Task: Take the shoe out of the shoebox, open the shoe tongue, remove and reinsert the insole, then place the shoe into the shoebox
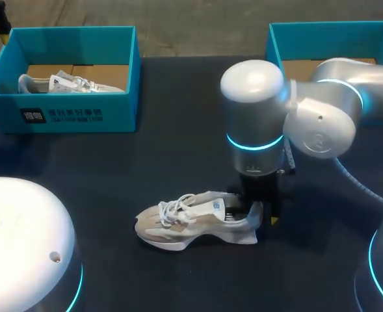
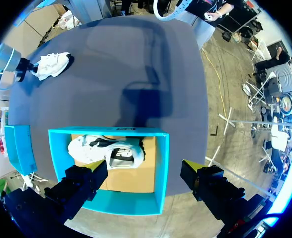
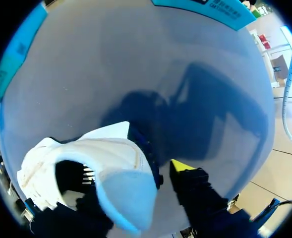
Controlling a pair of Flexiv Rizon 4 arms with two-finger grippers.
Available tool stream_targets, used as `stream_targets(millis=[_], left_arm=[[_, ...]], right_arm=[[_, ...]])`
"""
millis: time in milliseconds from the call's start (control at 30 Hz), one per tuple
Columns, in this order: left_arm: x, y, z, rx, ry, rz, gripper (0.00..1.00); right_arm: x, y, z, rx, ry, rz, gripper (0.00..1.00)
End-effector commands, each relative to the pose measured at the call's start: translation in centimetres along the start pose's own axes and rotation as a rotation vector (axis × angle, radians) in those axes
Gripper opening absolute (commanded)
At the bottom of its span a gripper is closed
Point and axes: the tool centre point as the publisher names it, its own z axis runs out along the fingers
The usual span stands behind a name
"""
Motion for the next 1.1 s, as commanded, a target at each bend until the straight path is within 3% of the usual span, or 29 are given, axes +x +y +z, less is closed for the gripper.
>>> stream_targets(millis=[33, 400, 633, 800, 1100], left_arm=[[0.0, -0.2, 0.0, -0.002, 0.002, 0.001, 1.0], [0.0, -0.2, 0.0, -0.002, 0.002, 0.001, 1.0], [0.0, -0.2, 0.0, -0.002, 0.002, 0.001, 1.0], [0.0, -0.2, 0.0, -0.002, 0.002, 0.001, 1.0], [0.0, -0.2, 0.0, -0.002, 0.002, 0.001, 1.0]], right_arm=[[-0.3, -0.5, -1.8, -0.023, 0.0, 0.006, 1.0], [-2.0, -0.4, -7.8, -0.011, 0.045, -0.012, 1.0], [-3.7, -0.4, -11.2, -0.074, 0.155, -0.148, 1.0], [-5.3, -0.2, -12.1, -0.122, 0.25, -0.3, 1.0], [-7.0, 0.7, -13.4, -0.14, 0.21, -0.553, 1.0]])
